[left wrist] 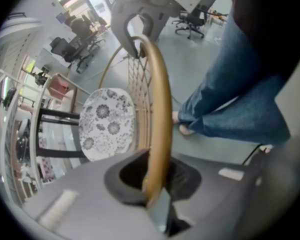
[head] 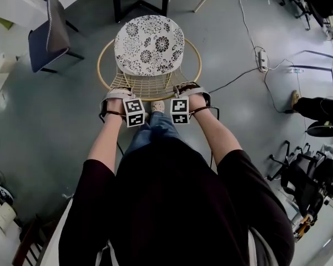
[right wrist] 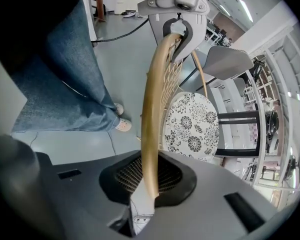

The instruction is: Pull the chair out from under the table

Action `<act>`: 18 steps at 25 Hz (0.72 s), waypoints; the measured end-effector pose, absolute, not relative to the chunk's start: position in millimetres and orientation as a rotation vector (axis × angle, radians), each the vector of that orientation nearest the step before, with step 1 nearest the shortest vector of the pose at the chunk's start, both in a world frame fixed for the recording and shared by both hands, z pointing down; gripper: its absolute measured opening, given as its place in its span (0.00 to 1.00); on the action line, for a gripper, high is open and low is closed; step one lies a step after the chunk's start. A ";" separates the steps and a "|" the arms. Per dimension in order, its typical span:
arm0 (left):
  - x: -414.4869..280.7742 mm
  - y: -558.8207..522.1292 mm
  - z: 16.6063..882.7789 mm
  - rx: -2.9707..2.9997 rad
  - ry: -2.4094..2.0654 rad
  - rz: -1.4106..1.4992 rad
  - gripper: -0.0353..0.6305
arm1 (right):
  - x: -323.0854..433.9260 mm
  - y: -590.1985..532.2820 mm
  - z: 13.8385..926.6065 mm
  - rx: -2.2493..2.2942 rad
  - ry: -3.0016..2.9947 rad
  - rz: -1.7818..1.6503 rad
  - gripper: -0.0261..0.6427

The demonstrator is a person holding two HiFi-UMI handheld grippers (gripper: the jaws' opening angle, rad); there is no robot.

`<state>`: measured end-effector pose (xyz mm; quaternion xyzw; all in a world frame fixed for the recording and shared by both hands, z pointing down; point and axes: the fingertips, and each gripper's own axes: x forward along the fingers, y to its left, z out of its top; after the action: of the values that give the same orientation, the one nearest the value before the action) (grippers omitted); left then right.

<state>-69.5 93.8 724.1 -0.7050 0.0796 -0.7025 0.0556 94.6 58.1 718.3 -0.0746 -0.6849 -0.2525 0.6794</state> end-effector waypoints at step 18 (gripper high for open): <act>-55.2 178.6 720.5 -2.163 0.196 -2.112 0.12 | 109.4 143.4 717.7 -0.137 -1.513 -0.515 0.11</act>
<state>-55.2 178.6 720.5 -0.7129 0.0645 -0.6961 0.0560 109.4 143.4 717.7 -0.0616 -0.6781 -0.2307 0.6951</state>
